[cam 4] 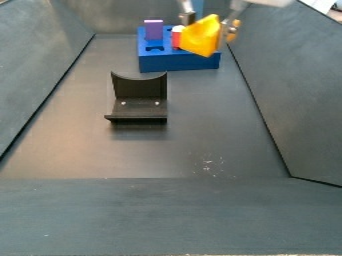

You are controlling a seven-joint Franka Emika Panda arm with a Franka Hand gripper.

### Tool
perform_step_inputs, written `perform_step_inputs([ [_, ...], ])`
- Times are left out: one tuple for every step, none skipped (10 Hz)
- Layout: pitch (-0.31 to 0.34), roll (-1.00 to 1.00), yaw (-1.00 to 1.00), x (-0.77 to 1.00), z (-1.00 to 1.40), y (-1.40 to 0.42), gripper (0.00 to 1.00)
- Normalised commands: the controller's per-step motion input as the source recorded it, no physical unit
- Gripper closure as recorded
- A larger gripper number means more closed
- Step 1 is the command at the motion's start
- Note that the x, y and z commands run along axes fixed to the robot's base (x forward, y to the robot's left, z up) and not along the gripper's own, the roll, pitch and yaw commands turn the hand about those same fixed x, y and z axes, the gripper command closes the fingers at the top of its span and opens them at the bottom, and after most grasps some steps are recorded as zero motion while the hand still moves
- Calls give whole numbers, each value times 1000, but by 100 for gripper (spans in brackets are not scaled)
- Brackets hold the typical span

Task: Pick up the arch object. Move up. Place the arch object on the fixture. Regrasp the arch object. Move to above the board. Insert the arch object.
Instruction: Place the arch object on the fixture.

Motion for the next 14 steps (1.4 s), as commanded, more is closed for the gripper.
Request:
perform_step_inputs([
  [4, -74, 1000, 1000, -71, -319, 100],
  [10, -92, 1000, 959, -64, -223, 100],
  [16, -106, 1000, 843, -51, -149, 100],
  [29, -135, 1000, 691, -36, -71, 100],
  [40, -155, 1000, 613, -34, -51, 100],
  [79, -186, 856, 429, -21, -22, 100],
  [90, -176, 692, 358, -15, -13, 100],
  [112, -160, 402, 222, -8, -8, 100],
  [127, -156, 257, 129, -5, -2, 100],
  [181, -1000, 177, 841, 122, 31, 100],
  [186, -1000, 145, 809, 123, 39, 100],
  [212, -1000, 97, 745, 47, 66, 100],
  [221, -1000, 71, 709, 1, 60, 100],
  [238, -1000, 36, 651, 1, 51, 100],
])
